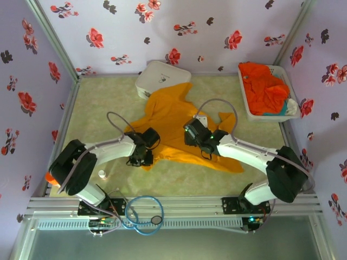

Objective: Fold and stack the t-shirts

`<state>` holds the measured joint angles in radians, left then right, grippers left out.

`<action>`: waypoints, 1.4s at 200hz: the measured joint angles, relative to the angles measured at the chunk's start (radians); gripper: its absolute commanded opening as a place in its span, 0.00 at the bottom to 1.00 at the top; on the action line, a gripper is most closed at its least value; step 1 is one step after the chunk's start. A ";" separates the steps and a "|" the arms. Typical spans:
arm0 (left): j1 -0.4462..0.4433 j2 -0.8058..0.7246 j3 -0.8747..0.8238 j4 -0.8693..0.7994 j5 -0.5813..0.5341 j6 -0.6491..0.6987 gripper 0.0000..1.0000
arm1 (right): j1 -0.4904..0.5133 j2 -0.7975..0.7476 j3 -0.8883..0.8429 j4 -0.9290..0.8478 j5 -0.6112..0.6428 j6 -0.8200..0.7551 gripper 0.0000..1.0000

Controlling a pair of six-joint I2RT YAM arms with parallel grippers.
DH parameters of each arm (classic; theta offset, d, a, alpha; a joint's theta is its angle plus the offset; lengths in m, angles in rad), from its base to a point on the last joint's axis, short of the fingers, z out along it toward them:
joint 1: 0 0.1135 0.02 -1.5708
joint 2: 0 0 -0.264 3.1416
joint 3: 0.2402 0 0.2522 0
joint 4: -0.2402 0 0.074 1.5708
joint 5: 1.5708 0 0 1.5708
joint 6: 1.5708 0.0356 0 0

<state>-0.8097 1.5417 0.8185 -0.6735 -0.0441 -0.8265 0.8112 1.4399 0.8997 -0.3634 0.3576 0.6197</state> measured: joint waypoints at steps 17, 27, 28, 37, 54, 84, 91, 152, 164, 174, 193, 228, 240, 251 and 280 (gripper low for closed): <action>-0.079 -0.039 -0.031 -0.014 0.023 -0.084 0.22 | -0.022 0.027 0.014 0.008 -0.022 0.000 0.68; -0.137 -0.057 -0.043 -0.025 0.036 -0.145 0.23 | -0.030 0.043 0.022 0.012 -0.029 0.000 0.68; -0.144 -0.059 -0.044 -0.026 0.038 -0.153 0.24 | -0.031 0.043 0.022 0.012 -0.029 0.000 0.68; -0.193 -0.072 -0.050 -0.033 0.043 -0.205 0.24 | -0.037 0.053 0.024 0.016 -0.034 0.000 0.68; -0.285 -0.085 -0.051 -0.041 0.053 -0.302 0.31 | -0.046 0.062 0.024 0.018 -0.047 0.000 0.69; -0.362 -0.083 -0.023 -0.071 0.056 -0.386 0.40 | -0.066 0.063 0.024 0.023 -0.063 0.000 0.70; -0.357 -0.081 -0.002 -0.090 0.052 -0.383 0.41 | -0.072 0.063 0.024 0.023 -0.068 0.000 0.70; -0.033 -0.096 0.039 -0.135 0.003 -0.178 0.33 | -0.100 0.060 0.023 0.023 -0.087 0.000 0.71; 0.011 -0.099 0.024 -0.135 -0.007 -0.134 0.31 | -0.102 0.056 0.022 0.023 -0.089 0.000 0.71; 0.036 -0.098 0.015 -0.132 -0.011 -0.105 0.29 | -0.105 0.052 0.021 0.023 -0.090 0.000 0.71; 0.081 -0.093 0.008 -0.123 -0.026 -0.051 0.24 | -0.108 0.049 0.021 0.023 -0.094 0.000 0.71; 0.117 -0.061 0.000 -0.069 -0.064 0.003 0.18 | -0.109 0.041 0.019 0.023 -0.098 0.000 0.71; 0.119 -0.037 -0.007 -0.052 -0.068 0.015 0.17 | -0.109 0.030 0.012 0.022 -0.100 0.000 0.71; 0.119 -0.015 -0.022 -0.035 -0.068 0.018 0.16 | -0.110 0.021 0.005 0.022 -0.100 0.001 0.71; 0.108 -0.039 -0.050 -0.012 -0.073 0.013 0.16 | -0.111 0.017 -0.003 0.022 -0.100 0.005 0.71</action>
<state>-0.7013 1.5032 0.7689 -0.6853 -0.1169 -0.8139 0.7002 1.4567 0.8967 -0.3412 0.2573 0.6250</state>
